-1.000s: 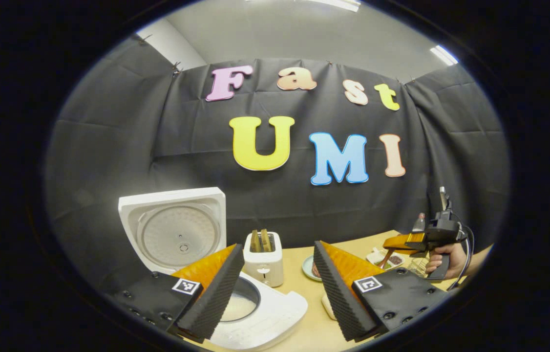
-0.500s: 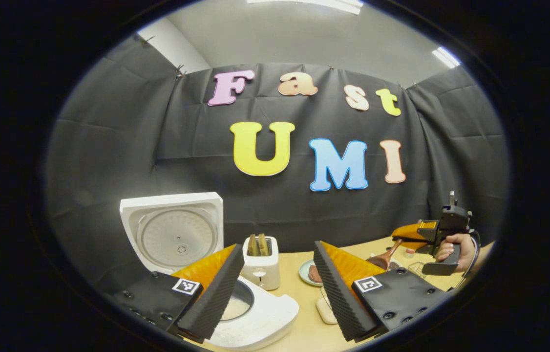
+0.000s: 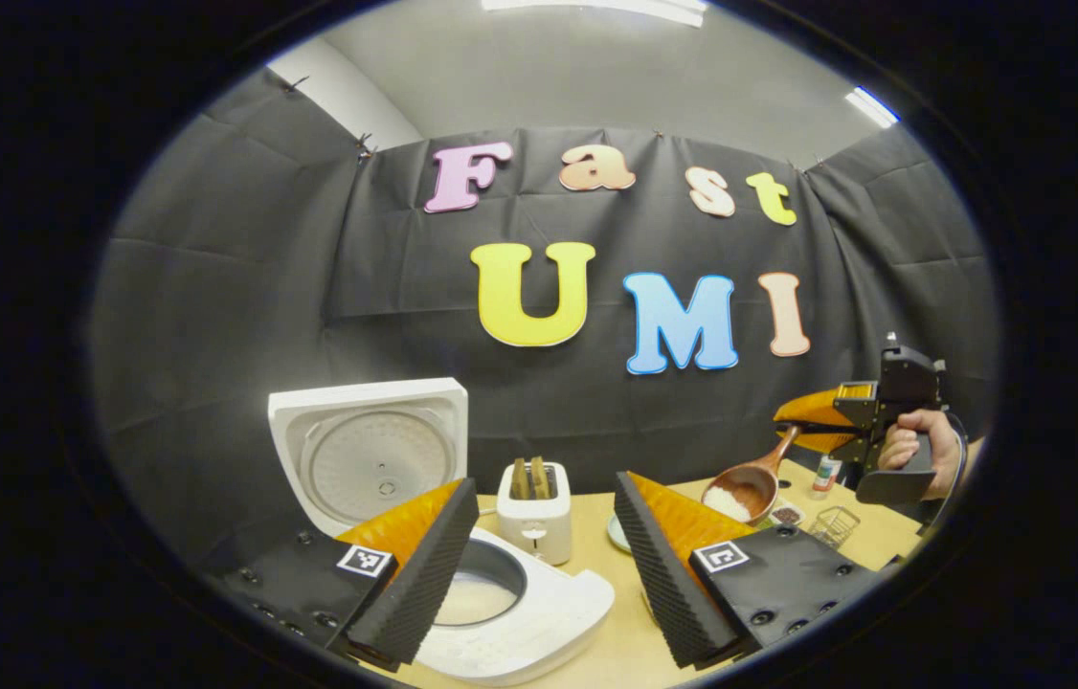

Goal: Close the left gripper, press the button to open the rice cooker; take a wooden spoon from the chopstick holder with the right hand, scoop a spoonful of rice and pour it into the rice cooker, then put the wooden spoon back into the chopstick holder.

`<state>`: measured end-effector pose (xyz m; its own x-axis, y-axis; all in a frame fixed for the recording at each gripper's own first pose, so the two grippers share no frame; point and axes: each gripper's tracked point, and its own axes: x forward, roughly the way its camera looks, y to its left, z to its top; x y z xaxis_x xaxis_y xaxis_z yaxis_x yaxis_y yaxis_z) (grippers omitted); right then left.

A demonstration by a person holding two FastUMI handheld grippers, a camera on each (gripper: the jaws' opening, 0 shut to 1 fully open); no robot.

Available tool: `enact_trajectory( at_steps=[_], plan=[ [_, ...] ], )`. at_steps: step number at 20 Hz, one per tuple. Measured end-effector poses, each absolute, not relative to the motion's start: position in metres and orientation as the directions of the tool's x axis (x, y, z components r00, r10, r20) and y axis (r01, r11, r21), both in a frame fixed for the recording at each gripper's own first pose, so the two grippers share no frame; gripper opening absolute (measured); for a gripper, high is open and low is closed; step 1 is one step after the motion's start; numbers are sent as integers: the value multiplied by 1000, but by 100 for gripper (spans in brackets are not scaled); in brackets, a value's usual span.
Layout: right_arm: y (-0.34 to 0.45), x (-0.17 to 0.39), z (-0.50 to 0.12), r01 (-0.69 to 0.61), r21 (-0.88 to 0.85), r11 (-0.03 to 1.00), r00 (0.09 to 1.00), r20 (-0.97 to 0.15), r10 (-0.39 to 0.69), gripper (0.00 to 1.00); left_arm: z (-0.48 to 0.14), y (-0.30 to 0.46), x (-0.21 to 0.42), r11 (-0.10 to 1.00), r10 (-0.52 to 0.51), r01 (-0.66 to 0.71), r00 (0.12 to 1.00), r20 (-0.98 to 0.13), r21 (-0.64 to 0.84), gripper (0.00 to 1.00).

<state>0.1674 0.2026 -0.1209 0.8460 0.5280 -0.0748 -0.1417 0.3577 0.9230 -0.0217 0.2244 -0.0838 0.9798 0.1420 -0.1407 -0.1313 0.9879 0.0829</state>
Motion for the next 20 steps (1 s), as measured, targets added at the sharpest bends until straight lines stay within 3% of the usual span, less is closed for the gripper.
enact_trajectory(
  at_steps=[20],
  plan=[
    [385, 171, -96, -256, 911, 324, 716, -47, 697, 9, -84, 306, -73, 969, 243, -235, 961, -135, 71, 99]
  ],
)
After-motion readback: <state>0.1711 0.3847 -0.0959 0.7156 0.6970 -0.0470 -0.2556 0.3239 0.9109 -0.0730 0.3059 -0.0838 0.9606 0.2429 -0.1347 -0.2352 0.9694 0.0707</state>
